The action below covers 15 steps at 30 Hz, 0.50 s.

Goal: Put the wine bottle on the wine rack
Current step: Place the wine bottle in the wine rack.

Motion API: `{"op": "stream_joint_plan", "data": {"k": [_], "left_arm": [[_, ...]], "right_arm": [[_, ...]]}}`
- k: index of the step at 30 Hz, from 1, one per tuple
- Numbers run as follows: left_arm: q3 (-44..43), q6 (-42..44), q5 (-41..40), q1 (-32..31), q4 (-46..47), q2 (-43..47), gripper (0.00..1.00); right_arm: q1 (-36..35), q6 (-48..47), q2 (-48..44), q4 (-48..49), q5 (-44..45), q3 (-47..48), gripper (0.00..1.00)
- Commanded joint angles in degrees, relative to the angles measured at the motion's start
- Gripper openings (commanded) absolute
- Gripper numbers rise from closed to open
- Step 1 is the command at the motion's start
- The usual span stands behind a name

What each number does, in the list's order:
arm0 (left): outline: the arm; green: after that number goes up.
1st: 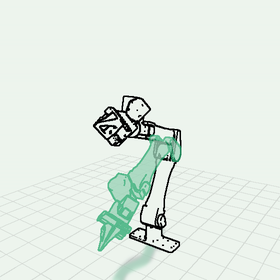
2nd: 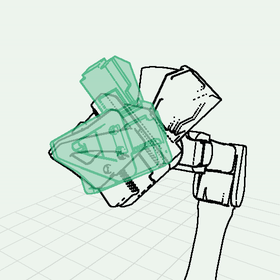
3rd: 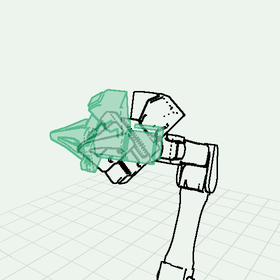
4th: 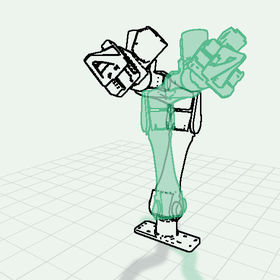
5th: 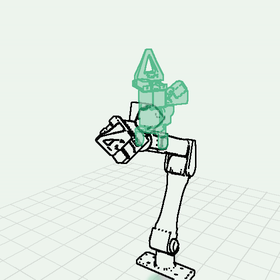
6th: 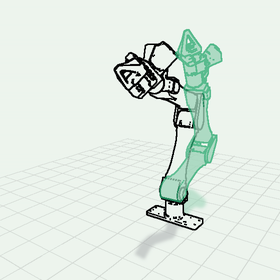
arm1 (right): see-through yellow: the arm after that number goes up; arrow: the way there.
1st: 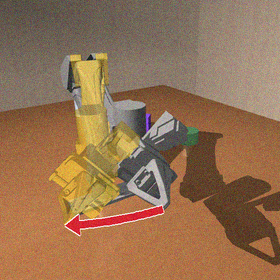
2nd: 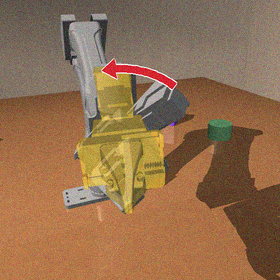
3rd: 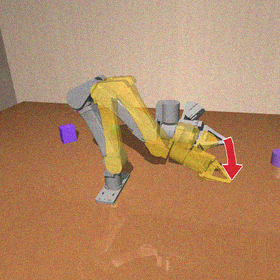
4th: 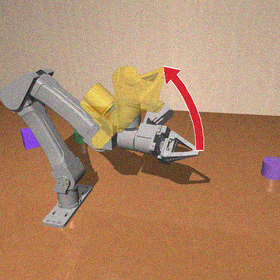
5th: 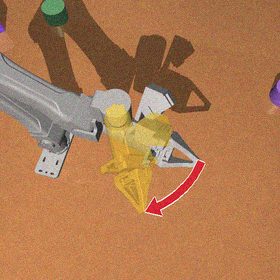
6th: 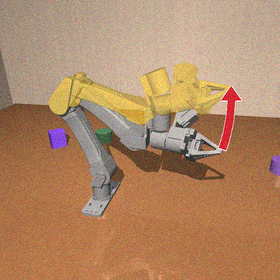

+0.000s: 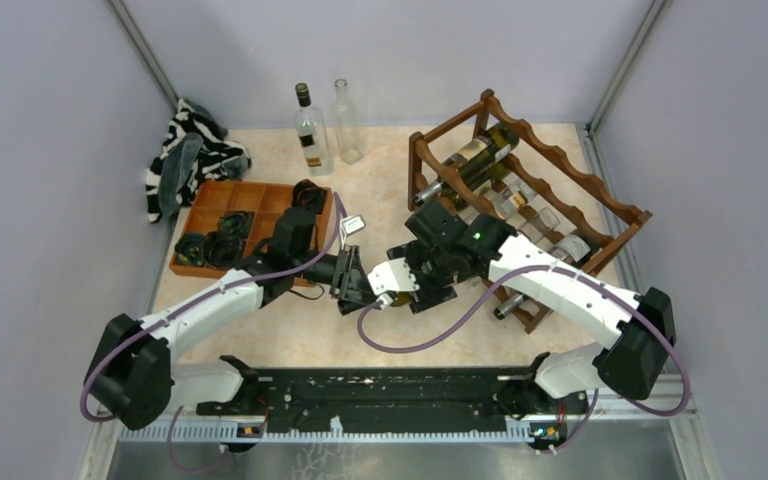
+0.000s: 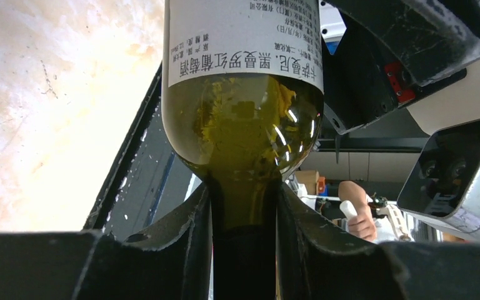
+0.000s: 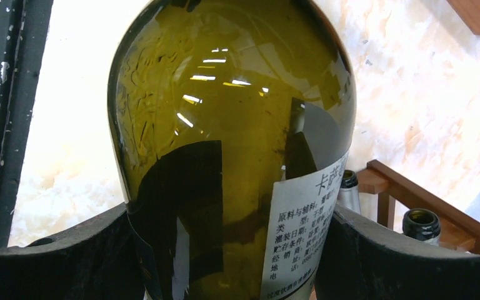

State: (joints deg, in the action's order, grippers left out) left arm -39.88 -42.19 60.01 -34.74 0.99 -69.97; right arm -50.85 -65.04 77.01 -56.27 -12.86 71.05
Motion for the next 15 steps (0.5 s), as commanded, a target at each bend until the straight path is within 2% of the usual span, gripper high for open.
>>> {"op": "stream_joint_plan", "data": {"k": [1,3,4,5,8,11,13,15], "left_arm": [[0.6,0.9,2.9,-0.3,2.1,-1.0,0.23],[0.7,1.1,3.9,-0.3,2.3,-1.0,0.13],[0.7,1.2,4.2,-0.3,2.3,-0.9,0.13],[0.8,1.3,4.6,-0.3,2.4,-0.9,0.14],[1.0,1.7,5.3,-0.2,2.3,-1.1,0.27],[1.3,2.1,5.8,-0.2,2.7,-0.8,0.27],[1.7,2.4,5.9,-0.2,3.1,-0.4,0.17],[2.2,2.4,6.5,-0.2,3.8,-0.1,0.01]], "right_arm": [[-0.5,2.3,-0.8,5.5,-0.3,3.5,0.0],[-0.5,2.3,-0.9,5.6,0.3,3.1,0.0],[-0.5,2.4,-0.9,5.7,0.6,2.9,0.0],[-0.5,2.4,-0.9,5.8,0.7,2.8,0.0],[-0.5,2.7,-0.8,6.0,0.5,2.7,0.05],[-0.5,2.9,-0.7,5.8,0.1,2.7,0.09],[-0.5,3.0,-0.7,5.8,0.0,2.7,0.14],[-0.5,3.3,-0.8,5.5,-0.3,2.7,0.22]]}}
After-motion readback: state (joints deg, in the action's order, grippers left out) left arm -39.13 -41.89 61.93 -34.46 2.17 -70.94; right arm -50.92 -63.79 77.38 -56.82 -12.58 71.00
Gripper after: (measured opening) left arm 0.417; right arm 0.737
